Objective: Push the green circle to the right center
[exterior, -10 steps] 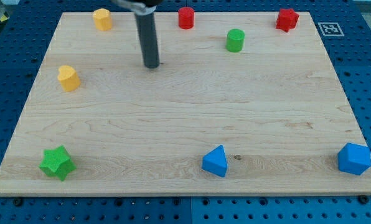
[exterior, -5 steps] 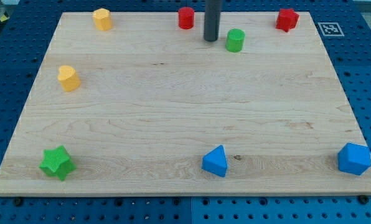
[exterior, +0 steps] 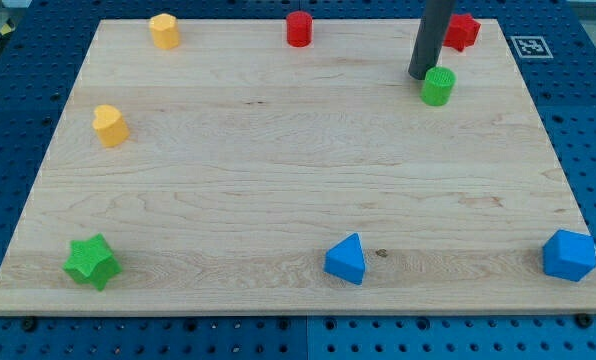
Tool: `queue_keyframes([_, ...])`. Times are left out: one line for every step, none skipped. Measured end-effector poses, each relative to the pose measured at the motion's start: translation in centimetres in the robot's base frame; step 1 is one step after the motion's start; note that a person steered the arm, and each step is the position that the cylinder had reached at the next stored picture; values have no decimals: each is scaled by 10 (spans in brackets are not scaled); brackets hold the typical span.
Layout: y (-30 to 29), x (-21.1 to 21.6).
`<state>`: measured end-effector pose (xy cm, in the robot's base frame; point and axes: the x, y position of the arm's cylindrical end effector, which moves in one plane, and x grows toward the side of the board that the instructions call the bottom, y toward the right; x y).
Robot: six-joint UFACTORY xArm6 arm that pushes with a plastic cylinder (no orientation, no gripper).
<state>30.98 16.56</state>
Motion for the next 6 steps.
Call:
queue_keyframes([1,10])
queue_keyframes([2,28])
queue_keyframes([4,52])
queue_keyframes([12,74])
queue_keyframes([-9,77])
queue_keyframes([-16,85])
